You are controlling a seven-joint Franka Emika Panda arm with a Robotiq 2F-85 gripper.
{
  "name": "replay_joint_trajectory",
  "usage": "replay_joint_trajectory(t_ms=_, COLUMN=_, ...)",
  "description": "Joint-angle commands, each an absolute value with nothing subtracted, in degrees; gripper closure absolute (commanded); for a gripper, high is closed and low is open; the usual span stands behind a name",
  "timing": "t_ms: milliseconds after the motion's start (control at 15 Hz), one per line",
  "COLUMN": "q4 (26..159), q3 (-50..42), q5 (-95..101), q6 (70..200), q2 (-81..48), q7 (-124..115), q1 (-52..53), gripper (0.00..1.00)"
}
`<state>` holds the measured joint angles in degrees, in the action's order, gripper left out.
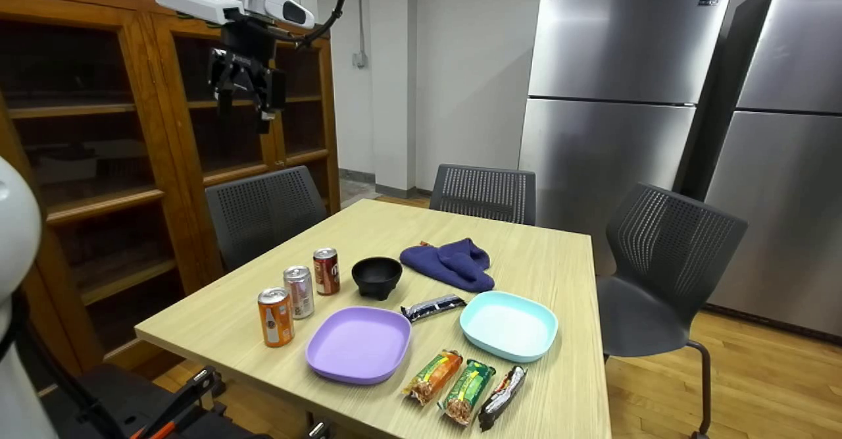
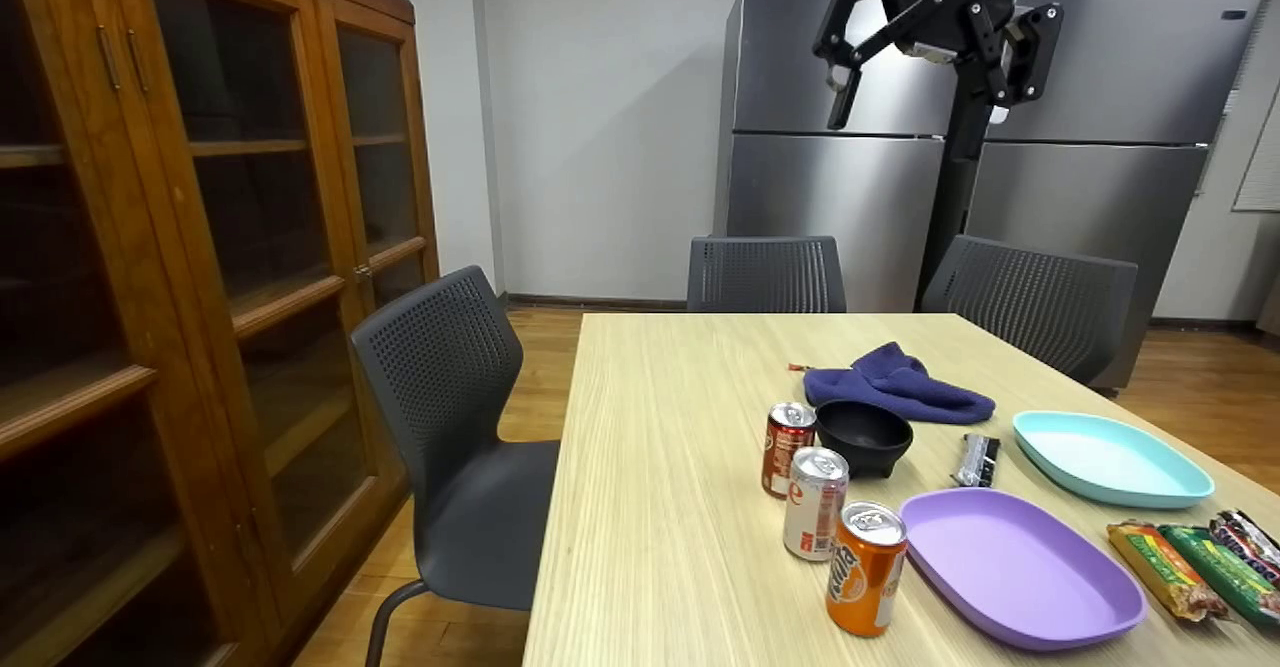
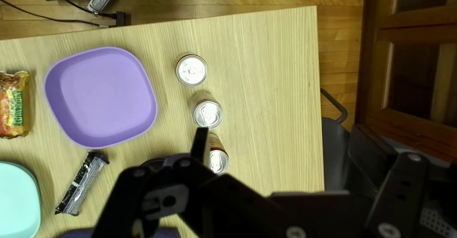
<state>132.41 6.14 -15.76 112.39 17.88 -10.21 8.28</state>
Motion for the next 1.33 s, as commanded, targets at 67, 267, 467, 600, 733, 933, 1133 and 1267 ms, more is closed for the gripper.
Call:
replay_joint_trajectory(t_ms=67, q4=132.94, q3=6.48, q5=-16.44, q6=112.66, q2=17.61, q7=-9.08, q1=7.93, gripper=0.00)
replay_joint_trajectory(t_ms=267, q4=133.45, q3=6.27, q5=-16.50, q6=113.51, q2=16.69, q7=-8.18, q1=7.88, gripper=0.00)
replay_joint_trajectory(t_ms=467, q4=133.66, q3=6.38, q5=-15.92, q6=115.78, q2=14.63, q7=-6.89, q1=7.88, gripper=0.00)
replay_joint_trajectory(t_ms=600, q4=133.69, q3=6.57, q5=-15.24, q6=117.73, q2=12.93, q7=-6.09, q1=7.91, gripper=0.00)
replay_joint_trajectory(t_ms=733, q4=133.57, q3=6.59, q5=-14.76, q6=119.70, q2=10.87, q7=-4.97, q1=7.98, gripper=0.00)
replay_joint_trajectory(t_ms=933, q4=133.19, q3=6.54, q5=-14.25, q6=122.57, q2=7.67, q7=-3.37, q1=7.99, gripper=0.00)
replay_joint_trajectory(t_ms=1133, q4=132.71, q3=6.55, q5=-13.96, q6=126.16, q2=4.08, q7=-1.65, q1=8.03, gripper=0.00)
replay_joint_trajectory(t_ms=1267, q4=132.20, q3=6.61, q5=-13.72, q6=128.51, q2=1.64, q7=-0.57, q1=8.07, gripper=0.00)
